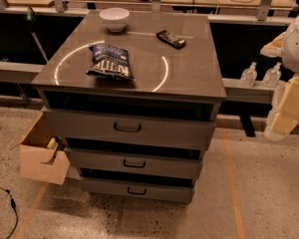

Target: Place blue chip bag into middle drawer

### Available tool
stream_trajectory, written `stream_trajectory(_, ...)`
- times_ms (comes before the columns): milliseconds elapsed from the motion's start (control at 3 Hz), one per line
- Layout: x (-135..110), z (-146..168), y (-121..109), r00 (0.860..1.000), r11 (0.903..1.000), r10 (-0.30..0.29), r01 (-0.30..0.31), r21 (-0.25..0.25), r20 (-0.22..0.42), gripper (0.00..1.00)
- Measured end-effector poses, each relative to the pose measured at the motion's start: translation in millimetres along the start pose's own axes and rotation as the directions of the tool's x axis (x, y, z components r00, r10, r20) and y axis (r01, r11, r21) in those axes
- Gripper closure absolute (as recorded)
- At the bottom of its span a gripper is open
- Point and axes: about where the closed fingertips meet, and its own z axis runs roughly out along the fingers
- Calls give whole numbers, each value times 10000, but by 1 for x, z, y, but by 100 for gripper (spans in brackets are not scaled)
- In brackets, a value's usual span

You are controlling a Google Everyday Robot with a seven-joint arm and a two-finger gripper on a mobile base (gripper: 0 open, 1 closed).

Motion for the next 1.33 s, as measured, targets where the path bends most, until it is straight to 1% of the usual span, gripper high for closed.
stream_trajectory(333,0,0,0,10000,10000,0,0,2,1,0)
stream_trajectory(667,-3,1,1,9972,9996,271,-266,-78,701,0)
stream_trajectory(1000,-5,4,8,9680,9955,934,-877,-347,2330,0)
stream_trajectory(1333,-21,8,32,9117,9881,1464,-1162,-1007,3838,0)
